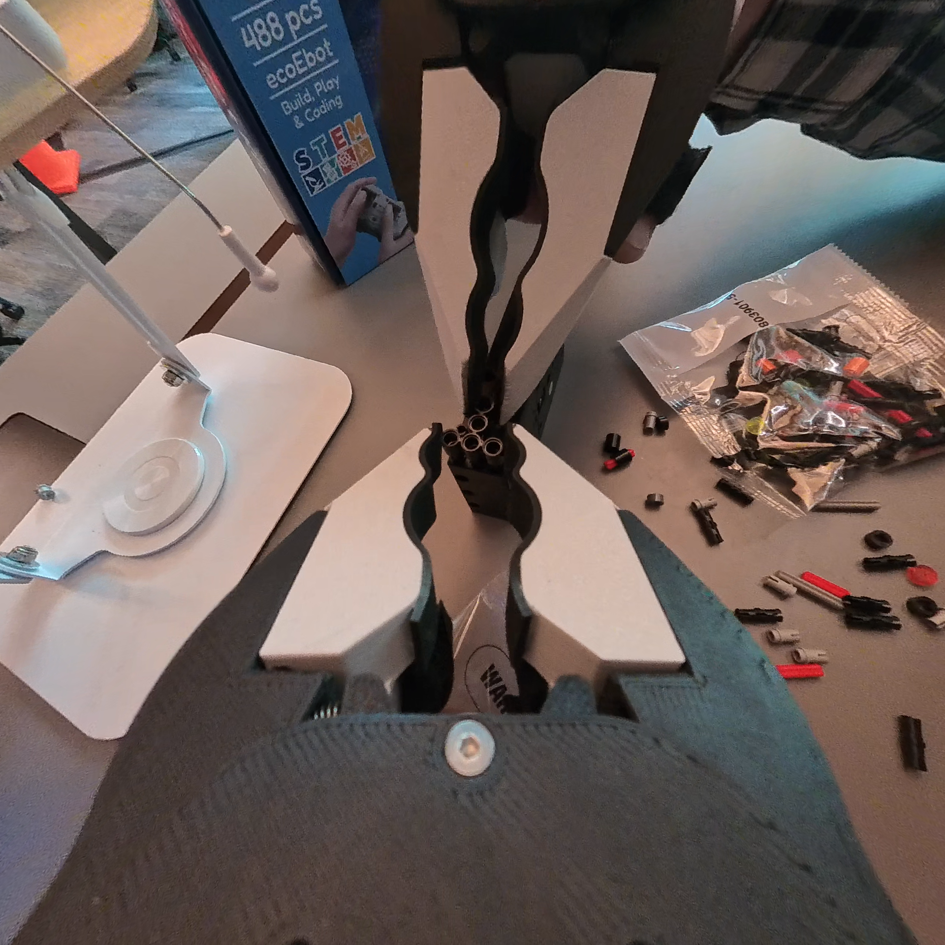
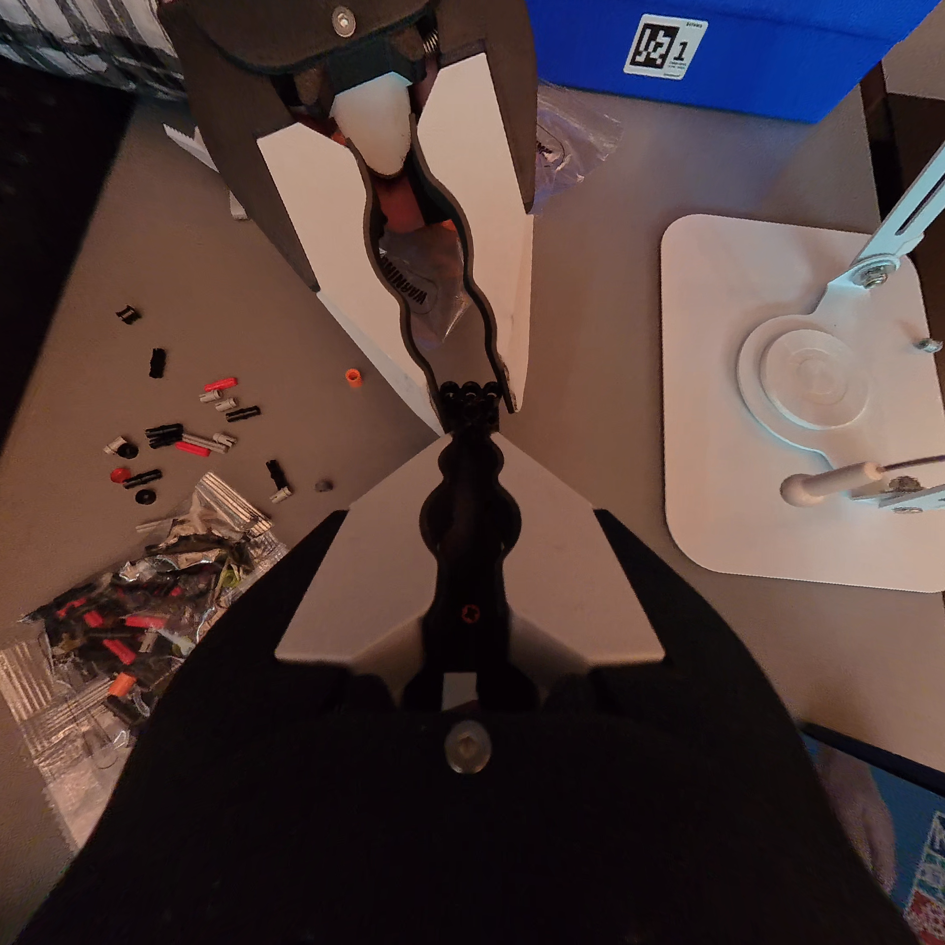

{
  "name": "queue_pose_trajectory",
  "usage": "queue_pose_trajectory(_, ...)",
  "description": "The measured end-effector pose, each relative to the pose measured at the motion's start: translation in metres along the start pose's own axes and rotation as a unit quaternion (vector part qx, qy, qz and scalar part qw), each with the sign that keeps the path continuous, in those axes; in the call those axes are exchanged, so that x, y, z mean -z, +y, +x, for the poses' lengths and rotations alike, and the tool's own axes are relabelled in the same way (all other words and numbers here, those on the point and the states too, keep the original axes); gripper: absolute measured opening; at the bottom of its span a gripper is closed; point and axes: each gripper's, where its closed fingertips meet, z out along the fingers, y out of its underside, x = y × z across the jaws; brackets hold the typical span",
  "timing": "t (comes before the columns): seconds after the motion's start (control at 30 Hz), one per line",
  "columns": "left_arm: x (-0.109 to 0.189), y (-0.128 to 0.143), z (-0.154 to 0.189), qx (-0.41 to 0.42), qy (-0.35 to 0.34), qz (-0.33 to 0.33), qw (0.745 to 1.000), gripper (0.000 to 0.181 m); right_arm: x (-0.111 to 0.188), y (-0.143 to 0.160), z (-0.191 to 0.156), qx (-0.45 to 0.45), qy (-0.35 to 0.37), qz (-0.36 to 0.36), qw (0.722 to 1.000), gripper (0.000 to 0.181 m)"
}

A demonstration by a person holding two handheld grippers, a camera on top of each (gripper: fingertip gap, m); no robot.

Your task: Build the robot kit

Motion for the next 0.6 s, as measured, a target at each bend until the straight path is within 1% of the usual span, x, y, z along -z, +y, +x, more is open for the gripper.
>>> queue_pose_trajectory(0.03,-0.0001,-0.0001,-0.0001,0.002,0.002,0.0,1.0,0.021,-0.0002,0.0002,-0.0001,-0.004,-0.003,0.002,1.0,0.005)
queue_pose_trajectory(0.2,0.0006,-0.0017,-0.0012,0.009,0.013,-0.008,1.0,0.021,0.0007,-0.0013,0.0007,-0.033,-0.022,0.021,0.999,0.005)
queue_pose_trajectory(0.33,-0.0013,0.0003,0.0006,0.022,0.019,-0.008,1.0,0.022,-0.001,0.0015,0.0002,-0.041,-0.031,0.021,0.998,0.005)
queue_pose_trajectory(0.5,-0.0007,0.0011,0.0019,0.002,0.006,-0.011,1.0,0.022,-0.0003,0.0012,-0.0013,-0.037,-0.031,0.019,0.999,0.006)
queue_pose_trajectory(0.6,-0.0007,0.0012,0.002,0.013,0.009,-0.003,1.0,0.022,0.0015,0.0004,0.0007,-0.022,-0.016,0.016,0.999,0.008)
